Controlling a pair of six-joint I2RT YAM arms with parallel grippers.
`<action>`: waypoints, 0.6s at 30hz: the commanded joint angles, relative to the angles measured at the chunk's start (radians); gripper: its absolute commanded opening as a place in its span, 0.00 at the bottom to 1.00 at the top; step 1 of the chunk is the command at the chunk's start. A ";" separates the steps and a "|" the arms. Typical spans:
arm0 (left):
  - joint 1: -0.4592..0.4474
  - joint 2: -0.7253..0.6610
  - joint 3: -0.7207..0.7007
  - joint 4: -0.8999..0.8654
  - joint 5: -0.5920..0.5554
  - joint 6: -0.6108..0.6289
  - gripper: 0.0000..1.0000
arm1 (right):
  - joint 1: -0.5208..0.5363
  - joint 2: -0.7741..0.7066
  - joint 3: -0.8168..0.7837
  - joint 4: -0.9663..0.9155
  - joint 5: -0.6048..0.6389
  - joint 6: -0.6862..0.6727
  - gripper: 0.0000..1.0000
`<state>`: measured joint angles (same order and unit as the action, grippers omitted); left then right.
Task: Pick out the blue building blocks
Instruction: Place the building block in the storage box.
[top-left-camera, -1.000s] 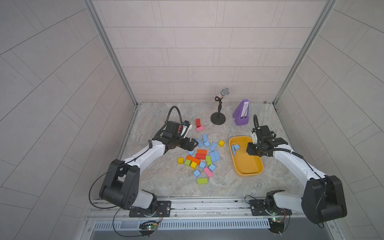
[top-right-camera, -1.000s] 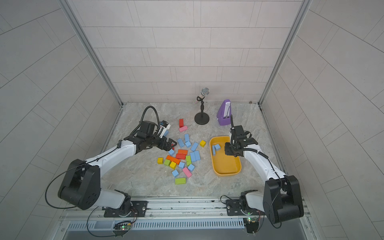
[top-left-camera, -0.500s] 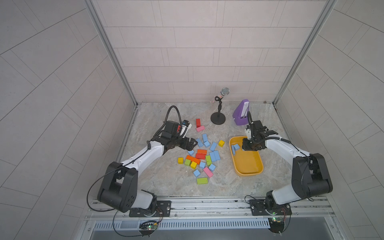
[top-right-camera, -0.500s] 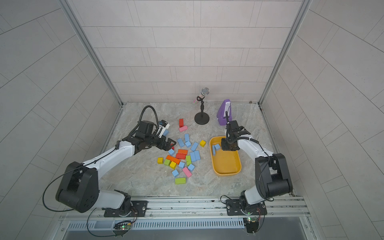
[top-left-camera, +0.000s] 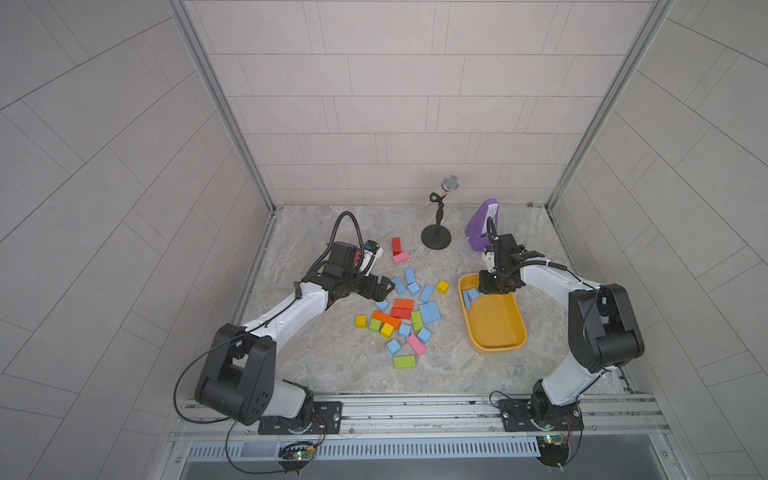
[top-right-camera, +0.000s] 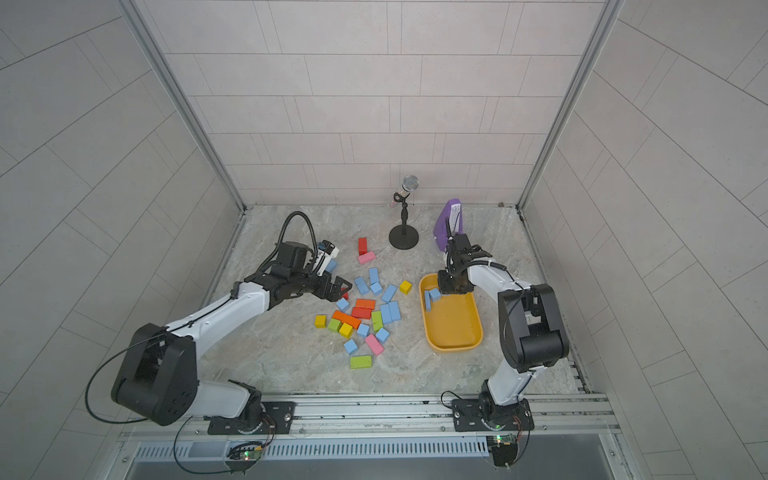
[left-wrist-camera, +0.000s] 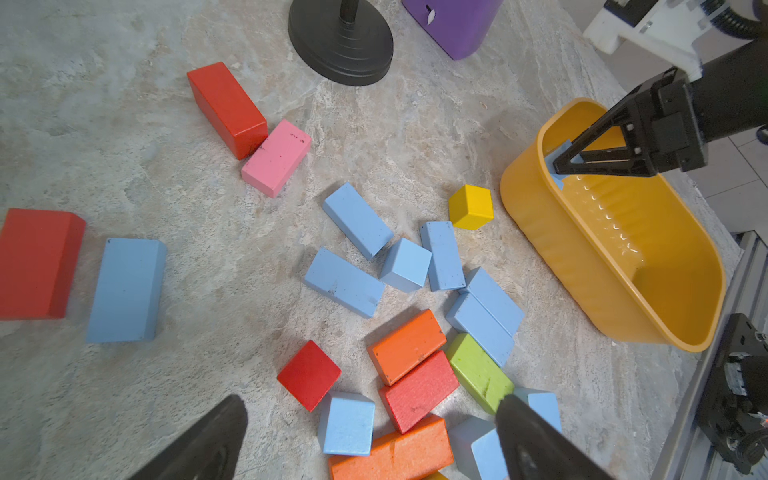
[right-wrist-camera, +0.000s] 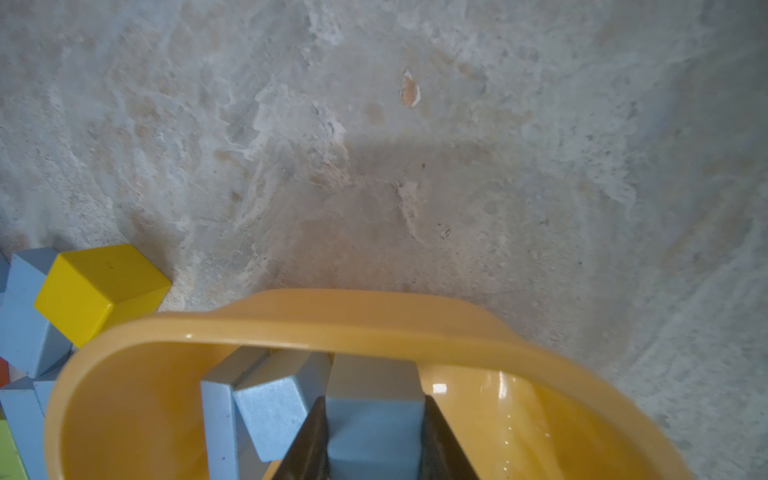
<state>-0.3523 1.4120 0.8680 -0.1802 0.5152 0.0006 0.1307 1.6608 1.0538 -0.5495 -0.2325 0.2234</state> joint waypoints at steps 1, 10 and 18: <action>-0.004 -0.004 -0.010 0.010 -0.003 0.019 0.98 | 0.004 0.001 0.010 -0.008 -0.022 -0.017 0.27; -0.004 -0.009 -0.010 0.009 -0.006 0.017 0.98 | 0.010 0.012 0.015 -0.024 -0.053 -0.021 0.29; -0.005 -0.008 -0.011 0.010 -0.009 0.017 0.98 | 0.014 0.013 0.024 -0.041 -0.023 -0.017 0.41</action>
<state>-0.3523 1.4117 0.8654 -0.1772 0.5117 0.0006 0.1394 1.6615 1.0546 -0.5560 -0.2737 0.2142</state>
